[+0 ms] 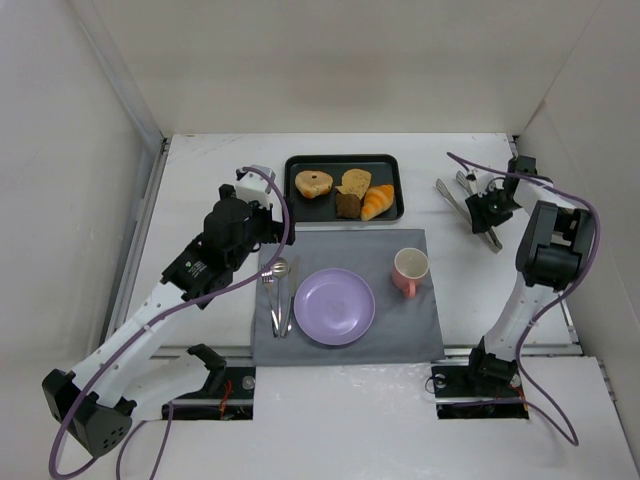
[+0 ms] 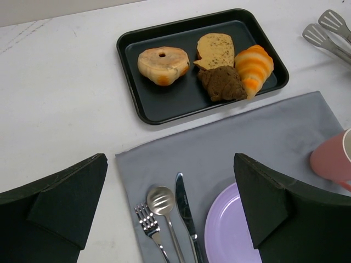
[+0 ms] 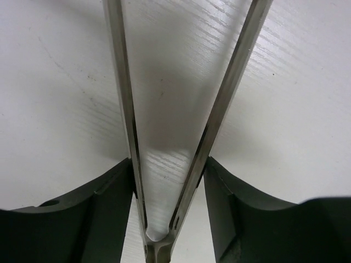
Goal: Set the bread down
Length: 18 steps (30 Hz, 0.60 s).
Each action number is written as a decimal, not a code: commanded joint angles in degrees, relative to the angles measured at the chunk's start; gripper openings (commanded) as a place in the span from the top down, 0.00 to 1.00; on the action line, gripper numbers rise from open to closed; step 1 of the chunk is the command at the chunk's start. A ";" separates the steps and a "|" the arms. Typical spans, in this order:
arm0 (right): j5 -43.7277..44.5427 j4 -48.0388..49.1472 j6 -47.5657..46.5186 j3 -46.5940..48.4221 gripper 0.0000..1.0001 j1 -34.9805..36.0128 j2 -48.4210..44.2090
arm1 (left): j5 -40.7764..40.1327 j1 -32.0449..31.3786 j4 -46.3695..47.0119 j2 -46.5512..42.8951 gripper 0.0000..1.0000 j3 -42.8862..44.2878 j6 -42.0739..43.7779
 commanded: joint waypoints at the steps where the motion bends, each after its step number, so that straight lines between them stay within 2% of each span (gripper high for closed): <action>1: 0.25 1.83 -0.47 -1.57 0.44 0.23 -1.46 | -1.09 0.21 1.34 -1.51 0.00 2.01 -0.59; 3: -0.36 1.83 0.05 -1.57 0.47 0.23 -2.08 | -1.09 0.21 1.34 -1.51 0.00 2.01 -0.59; 9: -3.25 4.90 2.42 -4.72 0.47 0.23 -7.78 | -1.61 0.21 1.34 -2.04 0.00 2.01 -0.59; 18: -10.11 10.36 9.72 -8.60 0.47 0.23 -23.07 | -1.62 0.21 1.87 -2.56 0.00 2.01 -0.59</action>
